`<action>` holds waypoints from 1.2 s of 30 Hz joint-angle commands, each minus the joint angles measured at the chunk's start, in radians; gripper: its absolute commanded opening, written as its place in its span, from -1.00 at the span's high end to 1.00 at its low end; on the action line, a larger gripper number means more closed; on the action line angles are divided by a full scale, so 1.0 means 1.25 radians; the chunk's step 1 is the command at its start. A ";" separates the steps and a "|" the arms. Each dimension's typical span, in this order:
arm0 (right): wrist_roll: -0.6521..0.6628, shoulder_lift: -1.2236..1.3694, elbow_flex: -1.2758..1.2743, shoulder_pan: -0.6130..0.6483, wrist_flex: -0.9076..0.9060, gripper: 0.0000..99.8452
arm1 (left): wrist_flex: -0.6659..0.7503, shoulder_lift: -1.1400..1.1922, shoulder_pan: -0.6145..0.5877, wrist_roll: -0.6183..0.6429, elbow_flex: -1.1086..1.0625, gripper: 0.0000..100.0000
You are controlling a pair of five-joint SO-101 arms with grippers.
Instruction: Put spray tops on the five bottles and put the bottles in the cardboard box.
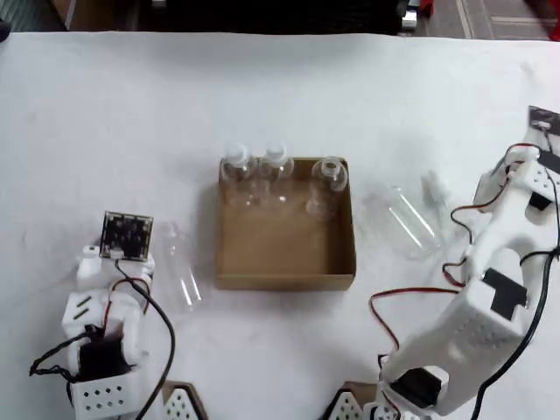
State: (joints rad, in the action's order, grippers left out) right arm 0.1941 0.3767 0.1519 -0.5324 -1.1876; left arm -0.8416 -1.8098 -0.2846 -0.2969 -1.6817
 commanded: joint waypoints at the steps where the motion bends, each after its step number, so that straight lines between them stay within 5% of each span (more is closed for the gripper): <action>1: -0.066 0.012 0.052 0.033 -0.004 0.53 | 0.028 -0.008 0.015 0.004 0.005 0.95; 8: -0.180 0.063 0.054 0.071 0.041 0.53 | 0.022 -0.008 0.050 -0.029 0.004 0.95; 18: -0.179 0.136 0.055 0.035 0.084 0.53 | 0.022 -0.008 0.051 -0.032 0.004 0.95; 25: -0.179 0.134 0.055 0.031 0.127 0.83 | 0.022 -0.008 0.051 -0.032 0.004 0.95; 36: -0.178 0.069 0.087 -0.003 0.079 0.96 | 0.022 -0.008 0.051 -0.033 0.004 0.95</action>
State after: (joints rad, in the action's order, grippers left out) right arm -0.0238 0.5577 0.1933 -0.5063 -1.0495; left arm -0.8416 -1.8098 -0.2309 -0.3245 -1.6817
